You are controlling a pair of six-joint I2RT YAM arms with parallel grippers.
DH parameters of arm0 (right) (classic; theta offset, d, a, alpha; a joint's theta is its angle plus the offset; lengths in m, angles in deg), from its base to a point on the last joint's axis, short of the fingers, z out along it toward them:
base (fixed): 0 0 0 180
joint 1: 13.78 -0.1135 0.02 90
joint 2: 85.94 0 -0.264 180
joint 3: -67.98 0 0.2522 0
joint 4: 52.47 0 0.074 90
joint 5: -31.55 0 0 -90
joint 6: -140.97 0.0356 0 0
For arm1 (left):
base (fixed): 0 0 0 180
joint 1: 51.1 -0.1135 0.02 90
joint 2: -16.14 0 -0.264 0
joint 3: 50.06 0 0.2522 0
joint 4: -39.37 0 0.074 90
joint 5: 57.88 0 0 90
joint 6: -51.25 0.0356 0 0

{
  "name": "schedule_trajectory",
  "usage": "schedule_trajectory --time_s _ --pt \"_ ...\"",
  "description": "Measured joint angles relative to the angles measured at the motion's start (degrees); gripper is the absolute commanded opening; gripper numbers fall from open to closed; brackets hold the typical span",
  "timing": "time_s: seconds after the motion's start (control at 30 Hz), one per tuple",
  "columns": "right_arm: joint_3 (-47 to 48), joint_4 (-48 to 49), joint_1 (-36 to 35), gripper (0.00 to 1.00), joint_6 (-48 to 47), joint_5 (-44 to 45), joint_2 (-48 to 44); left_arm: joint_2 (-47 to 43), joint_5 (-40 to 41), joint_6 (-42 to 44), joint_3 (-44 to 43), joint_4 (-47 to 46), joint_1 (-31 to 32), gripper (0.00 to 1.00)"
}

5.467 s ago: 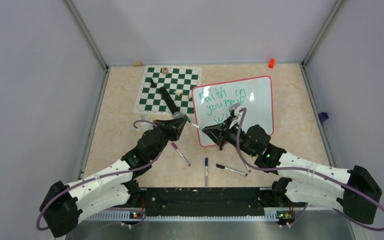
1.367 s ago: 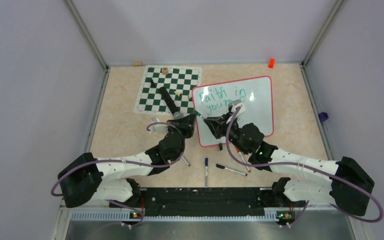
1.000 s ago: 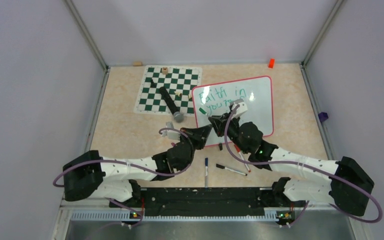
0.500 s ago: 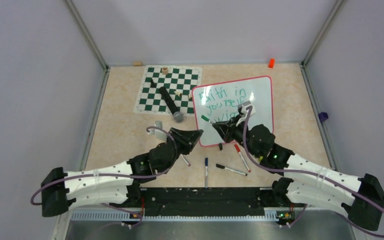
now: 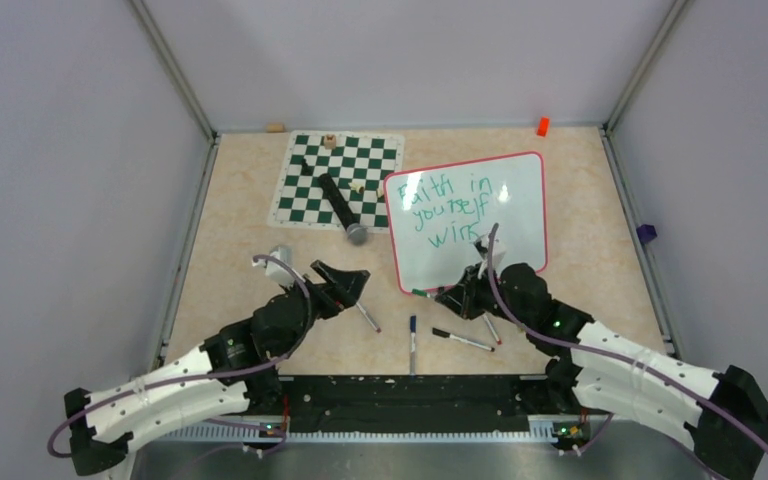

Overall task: Write a sentence on the whiteboard
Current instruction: Place the whiteboard marker at the center of the board, then reset both arms

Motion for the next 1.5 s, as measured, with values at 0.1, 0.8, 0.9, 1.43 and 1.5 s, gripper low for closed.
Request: schedule_trajectory --time_s 0.1,0.8,0.9,1.43,1.5 --pt "-3.19 1.05 0.72 0.00 1.95 -1.51 2.58 2.82 -0.07 3.69 -1.25 3.58 -0.22 0.94" --pt "2.21 -12.57 1.22 0.70 -3.10 19.23 -2.14 10.67 5.18 26.53 -2.58 6.25 -0.50 0.99" --pt "2.29 -14.78 1.84 0.71 -4.48 29.09 -7.72 8.94 10.40 33.51 -0.37 0.74 -1.03 0.99" --pt "-13.03 8.44 45.46 0.99 -19.96 20.00 -11.74 15.41 8.72 60.76 19.04 -43.91 -35.98 0.99" --pt "-14.16 14.27 46.16 0.99 -21.20 18.10 -8.70 21.75 5.99 61.75 19.37 -49.05 -39.98 0.99"
